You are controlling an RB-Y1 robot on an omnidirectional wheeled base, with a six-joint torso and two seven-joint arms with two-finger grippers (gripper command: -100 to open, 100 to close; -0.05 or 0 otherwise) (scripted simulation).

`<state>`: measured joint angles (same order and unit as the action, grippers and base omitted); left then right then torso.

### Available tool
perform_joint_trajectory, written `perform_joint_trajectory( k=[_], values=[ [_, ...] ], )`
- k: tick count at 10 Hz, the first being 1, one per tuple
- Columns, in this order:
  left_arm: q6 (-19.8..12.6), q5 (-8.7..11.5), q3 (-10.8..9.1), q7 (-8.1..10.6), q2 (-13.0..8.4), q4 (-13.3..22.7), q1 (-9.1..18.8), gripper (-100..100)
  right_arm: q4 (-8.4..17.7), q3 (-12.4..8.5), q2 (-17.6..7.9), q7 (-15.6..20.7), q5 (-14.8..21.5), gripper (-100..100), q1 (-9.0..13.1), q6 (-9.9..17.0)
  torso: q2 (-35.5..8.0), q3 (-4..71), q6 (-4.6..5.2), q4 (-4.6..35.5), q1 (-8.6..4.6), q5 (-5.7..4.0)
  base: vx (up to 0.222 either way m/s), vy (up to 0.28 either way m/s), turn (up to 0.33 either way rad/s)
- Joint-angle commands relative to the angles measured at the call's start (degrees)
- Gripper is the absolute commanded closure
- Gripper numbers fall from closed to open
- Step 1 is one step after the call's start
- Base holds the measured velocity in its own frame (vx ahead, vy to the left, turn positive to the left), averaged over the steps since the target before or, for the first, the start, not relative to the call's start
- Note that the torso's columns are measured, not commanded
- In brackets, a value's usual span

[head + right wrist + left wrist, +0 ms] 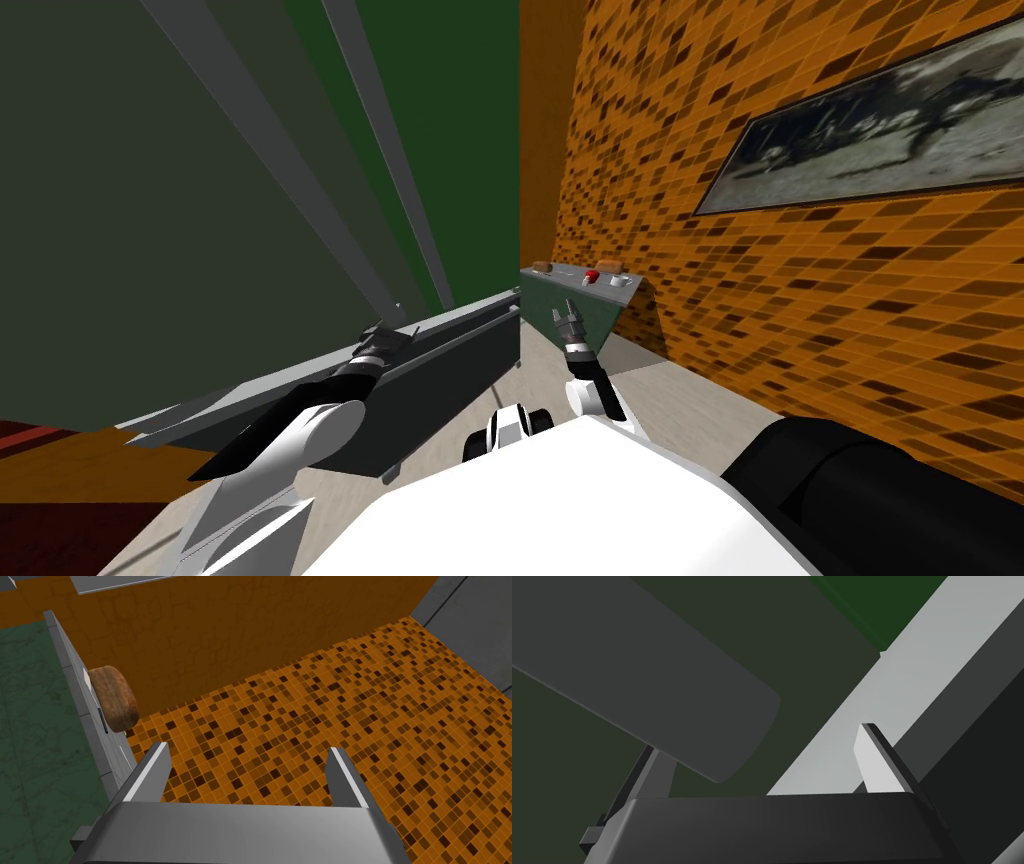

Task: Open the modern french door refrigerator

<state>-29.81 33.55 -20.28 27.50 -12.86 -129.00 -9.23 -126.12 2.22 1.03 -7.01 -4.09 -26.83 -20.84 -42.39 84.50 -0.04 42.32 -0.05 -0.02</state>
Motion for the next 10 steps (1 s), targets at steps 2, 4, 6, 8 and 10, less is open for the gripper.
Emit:
perform_joint_trajectory(
  k=[2, 4, 6, 8, 10],
  values=[
    [-0.1, 0.5, -3.72, -1.09, -2.0, 5.9, 4.7, -100, 0.0, 0.0, 0.0, 0.0, 0.0, 0, 0.0, 0.0, 0.3, 0.2, 0.03, -0.1, 0.15, 0.06, -0.048, -0.019, -0.115],
    [-0.1, 0.5, -3.72, -1.09, -2.0, 8.9, 6.8, -100, 0.0, 0.0, 0.0, 0.0, 0.0, 0, 0.0, 0.0, -0.1, 0.0, 0.02, 0.0, 0.00, 0.00, -0.096, -0.023, -0.087],
    [0.4, 1.0, -6.53, -2.32, -3.6, 11.4, 9.3, -100, 0.0, 0.0, 0.0, 0.0, 0.0, 0, 0.0, 0.0, 0.2, 0.2, 0.02, -0.1, 0.14, 0.05, -0.059, -0.012, -0.147],
    [0.4, 1.0, -6.53, -2.32, -3.6, 14.3, 11.3, -100, 0.0, 0.0, 0.0, 0.0, 0.0, 0, 0.0, 0.0, 0.0, 0.0, 0.05, 0.1, -0.03, -0.05, -0.098, -0.026, -0.060],
    [0.9, 1.5, -9.31, -3.55, -5.1, 17.4, 14.2, -100, 0.0, 0.0, 0.0, 0.0, 0.0, 0, 0.0, 0.0, 0.3, 0.2, 0.03, -0.1, 0.10, 0.03, -0.055, -0.018, -0.108]
  ],
)
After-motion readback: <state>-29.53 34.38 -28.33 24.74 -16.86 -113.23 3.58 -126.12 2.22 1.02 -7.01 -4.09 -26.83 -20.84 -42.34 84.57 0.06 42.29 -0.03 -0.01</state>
